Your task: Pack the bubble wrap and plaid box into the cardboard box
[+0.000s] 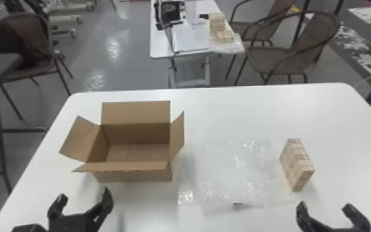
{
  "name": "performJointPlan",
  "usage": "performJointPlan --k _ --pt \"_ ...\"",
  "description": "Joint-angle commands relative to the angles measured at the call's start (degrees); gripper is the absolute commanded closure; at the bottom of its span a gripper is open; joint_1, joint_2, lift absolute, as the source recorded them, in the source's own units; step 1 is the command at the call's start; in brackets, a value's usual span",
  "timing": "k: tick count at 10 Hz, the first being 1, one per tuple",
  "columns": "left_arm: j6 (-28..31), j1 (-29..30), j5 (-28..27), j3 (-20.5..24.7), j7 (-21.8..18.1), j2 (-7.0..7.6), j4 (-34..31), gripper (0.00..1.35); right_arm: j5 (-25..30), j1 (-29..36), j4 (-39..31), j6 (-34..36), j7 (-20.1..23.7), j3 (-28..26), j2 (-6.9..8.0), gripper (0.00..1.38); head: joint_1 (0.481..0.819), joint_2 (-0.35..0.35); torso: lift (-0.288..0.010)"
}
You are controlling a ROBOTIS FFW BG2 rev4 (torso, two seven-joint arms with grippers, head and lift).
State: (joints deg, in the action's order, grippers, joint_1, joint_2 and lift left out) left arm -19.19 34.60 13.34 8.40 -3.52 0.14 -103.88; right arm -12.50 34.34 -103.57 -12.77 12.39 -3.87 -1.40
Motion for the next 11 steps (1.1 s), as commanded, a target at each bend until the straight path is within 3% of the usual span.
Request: performJointPlan --k 1,4,7,9,11 --pt "1.3 -0.2 0.7 3.6 0.0 -0.29 -2.4 0.11 -0.1 0.1 -0.1 0.2 0.0 0.0 -0.09 0.1 0.695 0.117 -0.119" --pt "8.6 -3.2 -0.7 13.7 -4.0 -0.29 -8.2 0.11 -0.1 0.1 -0.2 0.7 0.0 0.0 -0.18 0.1 0.695 0.197 -0.119" --pt "23.8 -14.7 0.5 21.8 -17.6 -0.29 -9.1 0.11 0.0 -0.2 -0.3 1.5 0.1 0.0 -0.18 0.1 0.695 0.257 -0.119" --pt "33.8 -18.0 1.3 21.5 -18.6 -0.29 -9.0 0.11 0.1 -0.9 -0.3 2.0 0.4 0.0 -0.18 0.1 0.695 0.259 -0.119" --pt "38.9 -19.9 4.9 21.2 -18.9 -0.29 -7.6 0.11 0.2 -1.3 -0.1 2.5 0.7 0.1 -0.18 0.1 0.695 0.244 -0.119"
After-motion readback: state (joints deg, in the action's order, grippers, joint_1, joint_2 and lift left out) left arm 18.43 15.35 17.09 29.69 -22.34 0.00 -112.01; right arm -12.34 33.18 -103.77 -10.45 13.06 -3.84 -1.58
